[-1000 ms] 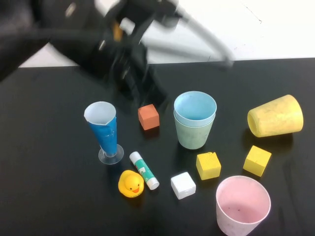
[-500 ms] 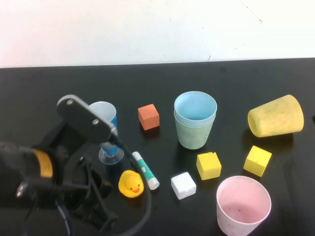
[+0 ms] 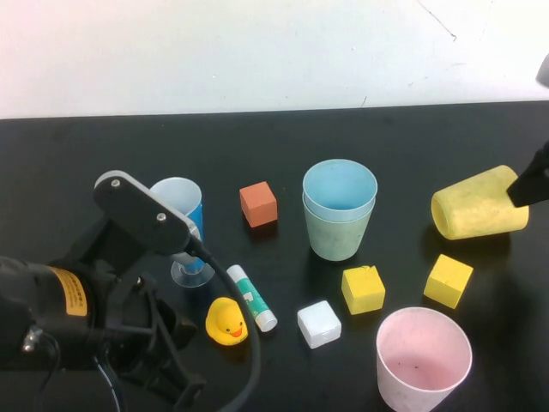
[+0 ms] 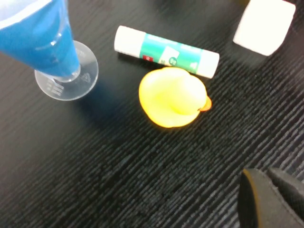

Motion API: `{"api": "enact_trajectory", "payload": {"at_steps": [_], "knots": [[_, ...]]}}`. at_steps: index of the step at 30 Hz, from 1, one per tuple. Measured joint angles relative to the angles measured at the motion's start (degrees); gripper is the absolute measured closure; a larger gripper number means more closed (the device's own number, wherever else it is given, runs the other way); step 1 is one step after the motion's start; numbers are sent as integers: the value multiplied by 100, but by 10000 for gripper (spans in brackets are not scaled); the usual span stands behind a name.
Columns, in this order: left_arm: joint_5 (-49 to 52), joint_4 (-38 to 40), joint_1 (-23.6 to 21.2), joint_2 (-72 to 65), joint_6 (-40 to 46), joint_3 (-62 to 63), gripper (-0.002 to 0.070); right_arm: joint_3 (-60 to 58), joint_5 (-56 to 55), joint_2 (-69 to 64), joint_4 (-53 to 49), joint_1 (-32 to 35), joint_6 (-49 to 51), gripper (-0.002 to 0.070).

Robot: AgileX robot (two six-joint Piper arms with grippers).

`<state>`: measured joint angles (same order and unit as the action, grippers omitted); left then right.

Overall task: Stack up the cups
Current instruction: Pick up the yellow cup

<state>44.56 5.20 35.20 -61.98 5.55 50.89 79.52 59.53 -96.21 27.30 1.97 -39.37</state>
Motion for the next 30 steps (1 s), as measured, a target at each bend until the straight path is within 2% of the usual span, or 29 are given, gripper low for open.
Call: {"api": "enact_trajectory", "payload": {"at_steps": [7, 9, 11, 13, 17, 20, 26, 30], "knots": [[-150, 0, 0, 0, 0, 0, 673, 0, -197, -630, 1238, 12, -837, 140], [-150, 0, 0, 0, -11, 0, 673, 0, -197, -767, 1562, 12, -1138, 164], [-129, 0, 0, 0, -55, 0, 673, 10, -197, -849, 1699, 12, -1260, 218], [-65, 0, 0, 0, -110, 0, 673, 9, -197, -893, 1736, 12, -1316, 306], [53, 0, 0, 0, -178, 0, 673, 47, -65, -917, 1993, 12, -1337, 531], [58, 0, 0, 0, -193, 0, 673, 103, -14, -906, 2130, 12, -1364, 632], [212, 10, 0, 0, -212, 0, 673, 199, 163, -821, 2279, 12, -1599, 656], [333, 9, 0, 0, -236, 0, 673, 622, 694, -401, 2083, 12, -1694, 657]]}}
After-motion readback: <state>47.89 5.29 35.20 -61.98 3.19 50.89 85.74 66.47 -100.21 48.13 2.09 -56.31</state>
